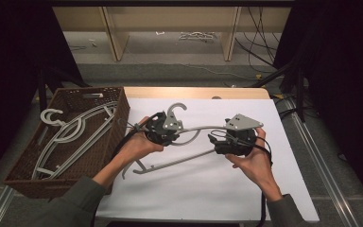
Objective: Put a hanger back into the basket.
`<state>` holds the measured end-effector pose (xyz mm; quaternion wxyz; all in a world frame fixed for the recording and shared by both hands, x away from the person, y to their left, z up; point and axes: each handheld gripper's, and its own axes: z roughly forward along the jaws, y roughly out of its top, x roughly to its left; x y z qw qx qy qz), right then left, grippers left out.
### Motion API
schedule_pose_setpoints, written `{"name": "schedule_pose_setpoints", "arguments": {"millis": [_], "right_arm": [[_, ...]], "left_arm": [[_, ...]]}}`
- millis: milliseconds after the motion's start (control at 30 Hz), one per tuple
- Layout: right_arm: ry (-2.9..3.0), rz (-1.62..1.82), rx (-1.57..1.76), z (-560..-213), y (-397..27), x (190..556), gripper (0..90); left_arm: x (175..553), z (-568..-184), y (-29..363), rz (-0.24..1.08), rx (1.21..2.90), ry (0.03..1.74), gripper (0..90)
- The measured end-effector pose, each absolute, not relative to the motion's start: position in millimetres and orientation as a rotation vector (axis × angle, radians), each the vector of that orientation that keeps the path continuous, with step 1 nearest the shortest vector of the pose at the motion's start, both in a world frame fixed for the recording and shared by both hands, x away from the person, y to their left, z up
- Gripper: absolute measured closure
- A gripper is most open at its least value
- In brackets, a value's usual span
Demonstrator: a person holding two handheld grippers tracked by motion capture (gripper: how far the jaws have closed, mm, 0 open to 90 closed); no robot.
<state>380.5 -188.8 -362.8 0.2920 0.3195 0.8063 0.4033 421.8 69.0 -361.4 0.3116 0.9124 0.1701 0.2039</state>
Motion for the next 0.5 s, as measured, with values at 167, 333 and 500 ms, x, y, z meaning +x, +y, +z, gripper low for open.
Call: {"name": "schedule_pose_setpoints", "arguments": {"millis": [167, 333, 500], "right_arm": [[2.119, 1.137, 0.853, -368.2, -187.5, 371.9, 24.2], [2.107, 1.179, 0.862, -376.2, -184.8, 362.8, 20.9], [2.095, 1.207, 0.886, -387.6, -185.7, 356.8, 19.5]], "left_arm": [[431.5, -339.3, 80.2, 0.568, 2.371, 0.509, 82.3], [434.6, -310.4, 98.2, 0.638, 2.337, 0.552, 82.2], [431.9, -286.5, 119.0, 0.683, 2.296, 0.566, 82.2]]}}
